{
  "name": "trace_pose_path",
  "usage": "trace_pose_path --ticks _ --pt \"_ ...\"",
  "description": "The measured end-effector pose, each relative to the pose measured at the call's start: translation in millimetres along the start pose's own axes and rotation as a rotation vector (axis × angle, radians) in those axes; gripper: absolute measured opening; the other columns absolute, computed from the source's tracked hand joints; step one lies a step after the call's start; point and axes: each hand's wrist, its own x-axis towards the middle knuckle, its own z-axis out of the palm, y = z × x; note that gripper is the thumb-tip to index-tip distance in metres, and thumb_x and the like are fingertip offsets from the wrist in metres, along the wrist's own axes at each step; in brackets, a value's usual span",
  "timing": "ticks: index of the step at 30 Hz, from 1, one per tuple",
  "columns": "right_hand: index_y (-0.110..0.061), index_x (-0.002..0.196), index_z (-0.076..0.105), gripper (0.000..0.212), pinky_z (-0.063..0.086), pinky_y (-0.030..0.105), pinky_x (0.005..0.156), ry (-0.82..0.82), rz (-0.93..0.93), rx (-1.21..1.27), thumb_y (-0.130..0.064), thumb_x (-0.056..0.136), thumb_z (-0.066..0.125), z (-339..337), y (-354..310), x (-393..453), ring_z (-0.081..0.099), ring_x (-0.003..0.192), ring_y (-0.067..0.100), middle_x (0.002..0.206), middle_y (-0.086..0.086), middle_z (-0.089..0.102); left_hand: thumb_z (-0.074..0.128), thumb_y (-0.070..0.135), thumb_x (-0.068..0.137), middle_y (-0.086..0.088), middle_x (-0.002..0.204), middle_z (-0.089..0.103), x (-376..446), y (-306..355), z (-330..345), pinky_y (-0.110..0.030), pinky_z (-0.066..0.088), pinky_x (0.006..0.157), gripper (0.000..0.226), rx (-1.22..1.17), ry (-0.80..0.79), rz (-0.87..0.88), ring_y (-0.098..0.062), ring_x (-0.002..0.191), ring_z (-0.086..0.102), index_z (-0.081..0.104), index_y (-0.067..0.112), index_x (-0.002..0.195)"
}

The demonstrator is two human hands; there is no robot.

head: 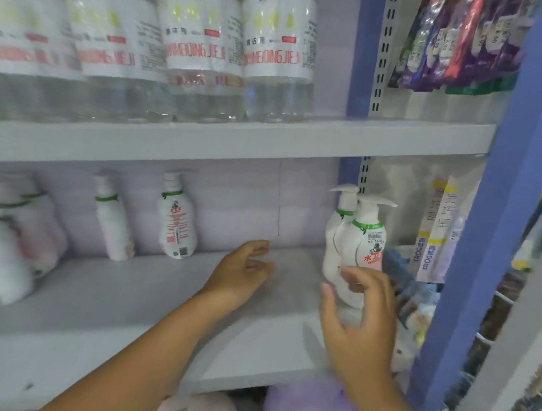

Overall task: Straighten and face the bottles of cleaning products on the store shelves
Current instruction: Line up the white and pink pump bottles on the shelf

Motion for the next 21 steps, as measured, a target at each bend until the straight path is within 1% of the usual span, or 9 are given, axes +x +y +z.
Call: trace_pose_path --ticks 2,4,6,8,10,13,16,18,21 --pt "-0.039 0.105 0.059 0.021 0.042 0.009 0.085 -0.190 0.131 0.166 -0.041 0.086 0.067 34.8 -20.5 -2.3 0.061 0.097 0.004 0.105 -0.018 0.060 0.073 0.021 0.094 0.012 0.119 0.070 -12.0 -15.8 -53.8 -0.006 0.048 0.071 0.031 0.025 0.166 -0.046 0.008 0.089 0.067 0.064 0.031 0.122" --pt "-0.042 0.099 0.058 0.023 0.050 0.019 0.081 -0.371 0.298 0.219 -0.039 0.083 0.074 81.9 -38.8 0.5 0.063 0.090 0.004 0.103 -0.016 0.064 0.074 0.021 0.093 0.007 0.105 0.073 -21.8 -29.9 -109.0 -0.004 0.044 0.061 0.023 0.070 0.388 -0.112 0.006 0.075 0.064 0.069 0.024 0.116" --pt "-0.033 0.106 0.059 0.030 0.053 0.031 0.087 -0.555 0.415 0.164 -0.029 0.085 0.079 133.7 -46.2 5.5 0.063 0.094 0.014 0.112 -0.004 0.065 0.075 0.021 0.092 0.003 0.098 0.070 -28.7 -46.0 -155.2 -0.002 0.039 0.060 0.021 0.088 0.585 -0.157 -0.009 0.080 0.064 0.068 0.019 0.111" --pt "-0.017 0.123 0.058 0.045 0.048 0.029 0.088 -0.725 0.481 0.077 -0.033 0.087 0.078 181.4 -53.6 11.9 0.061 0.107 0.022 0.127 0.007 0.060 0.077 0.022 0.091 0.000 0.102 0.067 -32.1 -63.3 -186.5 -0.009 0.040 0.064 0.026 0.083 0.686 -0.190 -0.018 0.086 0.062 0.063 0.016 0.113" --pt "-0.011 0.136 0.050 0.065 0.041 0.026 0.085 -0.804 0.538 0.055 -0.042 0.086 0.077 223.0 -62.1 16.5 0.058 0.114 0.024 0.135 0.009 0.052 0.078 0.026 0.090 -0.002 0.110 0.065 -31.6 -80.7 -207.2 -0.023 0.041 0.072 0.038 0.065 0.694 -0.234 -0.020 0.090 0.061 0.060 0.012 0.121" --pt "-0.011 0.143 0.042 0.078 0.045 0.029 0.089 -0.739 0.559 -0.017 -0.045 0.083 0.079 274.1 -75.8 18.6 0.057 0.124 0.029 0.134 0.011 0.046 0.079 0.027 0.089 0.000 0.115 0.064 -22.8 -102.4 -225.7 -0.029 0.047 0.082 0.047 0.042 0.659 -0.256 -0.023 0.097 0.064 0.056 0.016 0.128" --pt "-0.013 0.125 0.053 0.066 0.053 0.033 0.087 -0.590 0.547 -0.053 -0.040 0.073 0.083 308.7 -83.8 14.7 0.063 0.112 0.030 0.114 0.004 0.054 0.084 0.021 0.084 0.001 0.114 0.061 -3.7 -118.4 -232.8 -0.028 0.046 0.087 0.061 0.028 0.585 -0.212 -0.019 0.097 0.061 0.052 0.015 0.136" --pt "-0.012 0.121 0.055 0.065 0.057 0.039 0.089 -0.540 0.551 -0.066 -0.039 0.070 0.084 321.0 -86.3 13.1 0.065 0.110 0.030 0.116 0.007 0.061 0.085 0.015 0.082 -0.002 0.115 0.063 13.1 -125.1 -237.1 -0.027 0.045 0.085 0.067 0.001 0.489 -0.187 -0.019 0.098 0.061 0.050 0.013 0.139" --pt "-0.014 0.119 0.049 0.066 0.054 0.037 0.087 -0.540 0.541 -0.120 -0.041 0.072 0.086 318.4 -90.8 16.2 0.064 0.112 0.028 0.117 0.005 0.059 0.085 0.019 0.079 0.000 0.110 0.067 32.4 -130.4 -247.3 -0.027 0.045 0.080 0.052 0.089 0.371 -0.194 -0.021 0.098 0.065 0.057 0.021 0.123"
